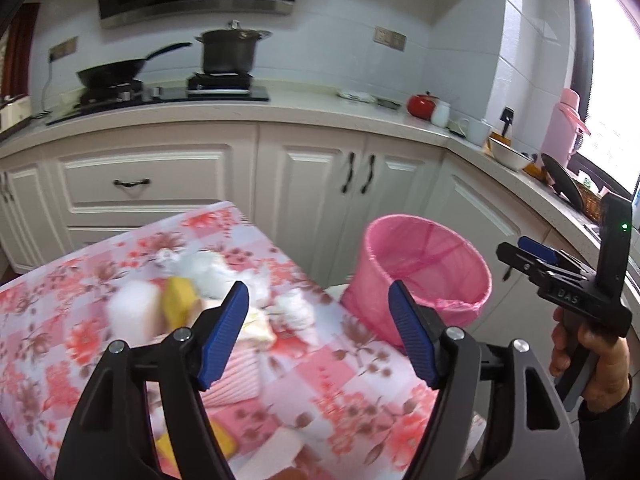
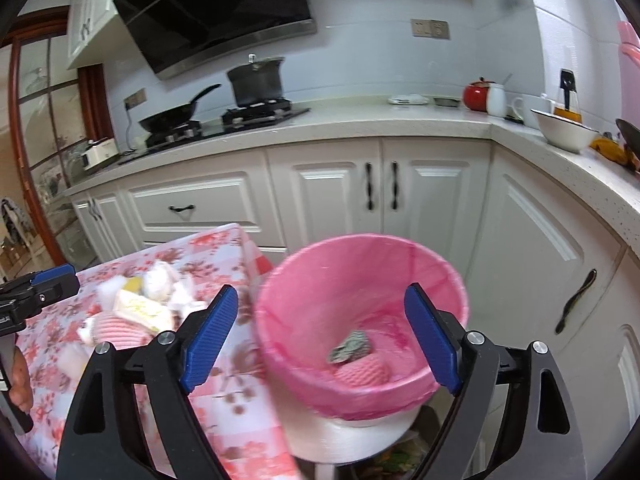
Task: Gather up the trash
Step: 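Move both tools back over the table toward the white foam pieces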
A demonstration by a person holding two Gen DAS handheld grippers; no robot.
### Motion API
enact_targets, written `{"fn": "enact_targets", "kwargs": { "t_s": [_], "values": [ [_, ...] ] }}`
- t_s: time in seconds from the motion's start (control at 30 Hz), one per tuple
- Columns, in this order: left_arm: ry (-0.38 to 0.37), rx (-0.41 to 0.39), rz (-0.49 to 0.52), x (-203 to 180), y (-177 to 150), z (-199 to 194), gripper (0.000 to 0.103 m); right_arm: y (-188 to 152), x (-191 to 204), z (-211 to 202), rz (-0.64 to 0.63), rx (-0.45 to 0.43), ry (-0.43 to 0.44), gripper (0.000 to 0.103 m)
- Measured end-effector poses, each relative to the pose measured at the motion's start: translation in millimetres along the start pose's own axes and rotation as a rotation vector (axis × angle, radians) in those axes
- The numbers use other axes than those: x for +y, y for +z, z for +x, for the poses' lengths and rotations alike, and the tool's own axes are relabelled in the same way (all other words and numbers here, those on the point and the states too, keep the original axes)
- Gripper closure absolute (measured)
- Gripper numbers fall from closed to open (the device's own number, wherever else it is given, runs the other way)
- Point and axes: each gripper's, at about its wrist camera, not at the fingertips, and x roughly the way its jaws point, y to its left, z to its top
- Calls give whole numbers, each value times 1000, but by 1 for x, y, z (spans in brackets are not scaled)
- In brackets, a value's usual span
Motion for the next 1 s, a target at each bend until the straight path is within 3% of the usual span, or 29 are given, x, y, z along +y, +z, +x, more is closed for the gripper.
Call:
{"fn": "enact_targets", "kwargs": {
  "t_s": [0.6, 0.67, 1.0],
  "values": [
    [149, -50, -155, 97, -64, -83, 31, -49, 129, -17, -136, 102, 169, 19],
    [173, -56, -172, 108, -69, -90, 27, -55, 144, -16, -156, 119, 188, 19],
    [219, -41, -237, 143, -94, -98, 27, -89, 198, 1, -245, 233, 269, 19]
  ]
}}
